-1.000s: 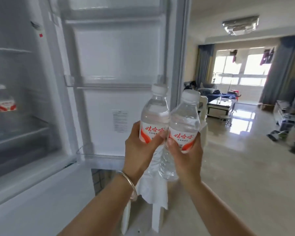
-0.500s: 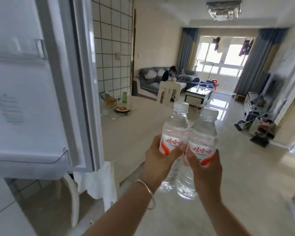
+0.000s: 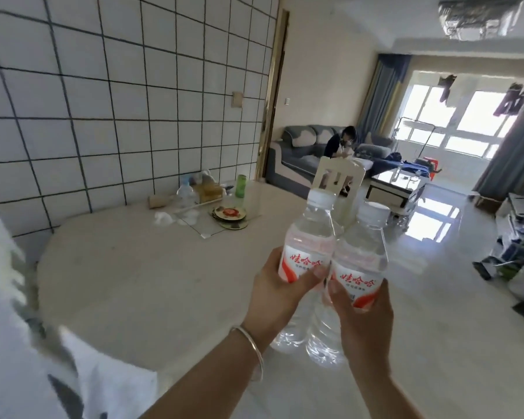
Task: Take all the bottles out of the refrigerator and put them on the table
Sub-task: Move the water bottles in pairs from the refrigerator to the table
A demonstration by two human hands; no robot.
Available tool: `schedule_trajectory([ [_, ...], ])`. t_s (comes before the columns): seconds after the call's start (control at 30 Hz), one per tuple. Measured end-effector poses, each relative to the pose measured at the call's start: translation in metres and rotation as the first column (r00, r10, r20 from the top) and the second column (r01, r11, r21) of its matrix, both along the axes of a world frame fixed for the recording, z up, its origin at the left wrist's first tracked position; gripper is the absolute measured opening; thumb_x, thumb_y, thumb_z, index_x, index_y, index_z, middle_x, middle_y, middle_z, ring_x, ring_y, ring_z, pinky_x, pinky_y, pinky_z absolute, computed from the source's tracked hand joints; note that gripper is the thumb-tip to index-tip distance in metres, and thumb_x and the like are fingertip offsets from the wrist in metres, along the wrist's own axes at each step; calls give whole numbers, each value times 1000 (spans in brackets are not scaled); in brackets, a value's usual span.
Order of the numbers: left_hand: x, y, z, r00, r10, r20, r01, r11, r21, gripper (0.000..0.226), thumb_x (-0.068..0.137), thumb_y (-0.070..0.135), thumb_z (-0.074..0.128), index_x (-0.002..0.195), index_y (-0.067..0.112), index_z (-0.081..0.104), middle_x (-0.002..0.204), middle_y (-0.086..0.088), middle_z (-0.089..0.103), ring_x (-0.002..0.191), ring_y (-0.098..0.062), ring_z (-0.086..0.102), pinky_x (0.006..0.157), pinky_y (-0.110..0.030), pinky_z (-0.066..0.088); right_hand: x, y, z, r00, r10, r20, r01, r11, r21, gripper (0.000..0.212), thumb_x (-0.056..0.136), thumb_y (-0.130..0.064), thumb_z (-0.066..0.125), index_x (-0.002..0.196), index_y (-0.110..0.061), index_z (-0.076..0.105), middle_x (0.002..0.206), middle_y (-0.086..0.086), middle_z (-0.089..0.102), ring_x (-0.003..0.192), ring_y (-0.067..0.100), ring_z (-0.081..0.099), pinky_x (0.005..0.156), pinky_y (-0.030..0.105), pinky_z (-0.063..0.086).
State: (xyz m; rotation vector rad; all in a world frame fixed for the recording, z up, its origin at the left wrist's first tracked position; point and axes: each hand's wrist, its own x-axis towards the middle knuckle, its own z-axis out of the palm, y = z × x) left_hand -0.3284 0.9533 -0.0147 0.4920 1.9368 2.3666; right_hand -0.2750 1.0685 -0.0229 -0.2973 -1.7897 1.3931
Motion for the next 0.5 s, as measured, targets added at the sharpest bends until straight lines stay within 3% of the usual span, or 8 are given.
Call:
schedule_trajectory([
  [0.13,-85,21,-7,997,73,13,-72,997,-34,69,53,56,76,112,22,63,100,2,75,89,-8,71,73,-21,56,-92,23,-8,997,66,26,-65,997,-40,69,48,-57,67,106,-24,53,87,-15,62,80,5,62,70,31,52],
  [0.23,-152,30,-12,990,142,4,-141,987,-77,70,52,60,75,111,24,63,100,6,75,90,-8,71,81,-28,57,-166,33,-15,989,145,28,-143,987,-75,66,49,-59,68,106,-31,53,90,-13,64,85,11,65,73,37,55],
  [0.33,-218,31,-14,972,234,-4,-234,971,-56,67,53,57,75,109,24,64,100,5,75,91,-10,71,81,-27,57,-244,35,-15,967,253,-2,-252,964,-84,60,55,-50,76,105,-30,52,89,-14,64,79,4,65,66,25,55],
  [0.4,-259,25,-15,953,302,-5,-302,952,-51,58,57,51,79,105,23,64,96,4,75,88,-11,72,77,-26,57,-294,30,-12,934,356,-1,-354,929,-108,50,67,-28,82,107,-21,53,87,-12,63,69,-2,64,58,12,50],
  [0.5,-317,3,-18,914,406,7,-404,911,-84,61,55,56,76,104,23,65,97,2,75,88,-14,72,79,-31,58,-361,13,-16,875,483,22,-478,871,-113,39,72,-18,77,102,-21,53,82,-9,64,65,-4,63,59,16,52],
])
